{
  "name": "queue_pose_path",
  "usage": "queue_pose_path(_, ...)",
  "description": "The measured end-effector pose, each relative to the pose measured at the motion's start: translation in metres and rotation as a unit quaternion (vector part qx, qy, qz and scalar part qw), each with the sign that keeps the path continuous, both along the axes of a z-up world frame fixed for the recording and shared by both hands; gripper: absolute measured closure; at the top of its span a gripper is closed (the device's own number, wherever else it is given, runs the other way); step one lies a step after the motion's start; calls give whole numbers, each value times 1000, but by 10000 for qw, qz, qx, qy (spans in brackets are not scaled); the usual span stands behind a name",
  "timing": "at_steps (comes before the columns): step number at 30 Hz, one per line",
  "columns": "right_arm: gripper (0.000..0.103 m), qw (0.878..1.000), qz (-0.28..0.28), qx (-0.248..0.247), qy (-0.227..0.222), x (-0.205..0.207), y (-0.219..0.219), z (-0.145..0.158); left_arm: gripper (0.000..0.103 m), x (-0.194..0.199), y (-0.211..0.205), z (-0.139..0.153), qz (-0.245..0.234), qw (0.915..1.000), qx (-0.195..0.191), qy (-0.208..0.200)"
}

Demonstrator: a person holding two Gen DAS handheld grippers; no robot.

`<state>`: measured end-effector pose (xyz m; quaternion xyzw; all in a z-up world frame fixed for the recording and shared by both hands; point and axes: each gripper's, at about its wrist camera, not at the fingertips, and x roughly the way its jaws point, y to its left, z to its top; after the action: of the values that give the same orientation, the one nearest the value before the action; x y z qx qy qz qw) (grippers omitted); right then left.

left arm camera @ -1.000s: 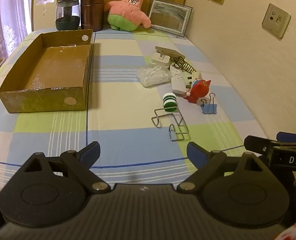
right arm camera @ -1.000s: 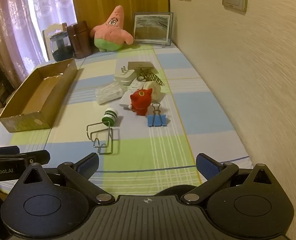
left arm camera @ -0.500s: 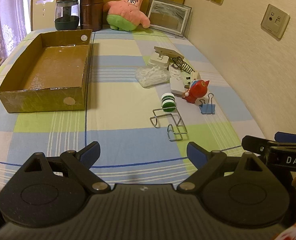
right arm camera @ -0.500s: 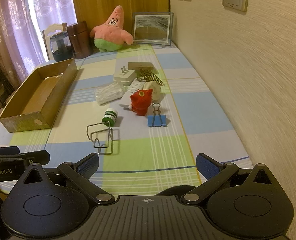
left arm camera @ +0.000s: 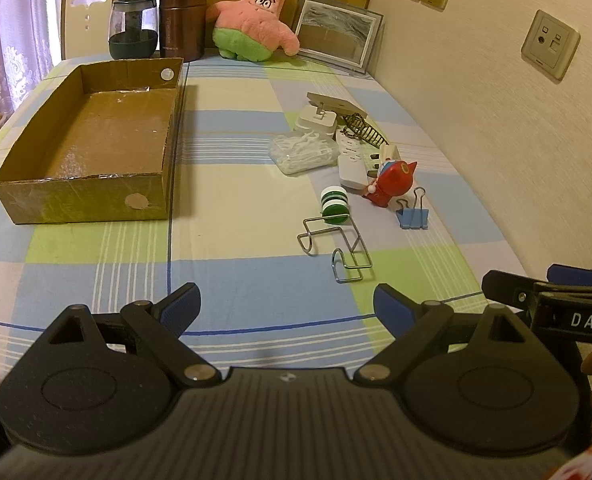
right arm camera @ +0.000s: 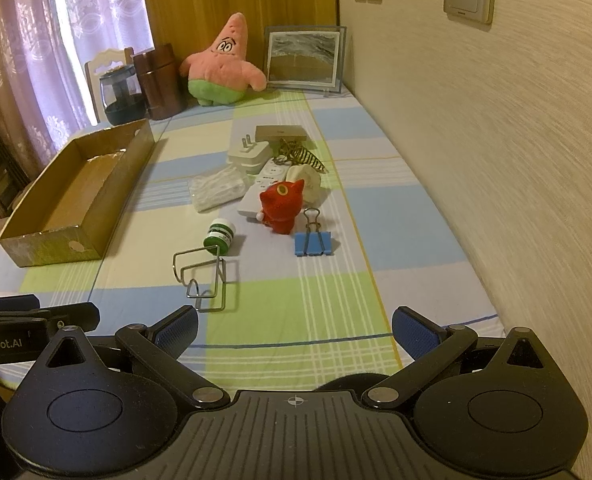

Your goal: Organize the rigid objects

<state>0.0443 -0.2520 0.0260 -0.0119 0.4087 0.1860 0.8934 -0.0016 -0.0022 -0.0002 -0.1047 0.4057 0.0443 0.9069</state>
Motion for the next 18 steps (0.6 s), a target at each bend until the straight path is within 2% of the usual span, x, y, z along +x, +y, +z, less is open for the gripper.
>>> queue_pose_path(18, 2, 10000, -8, 5, -4, 1, 0, 1, 12, 1, 0, 0, -4, 10000, -18, 5)
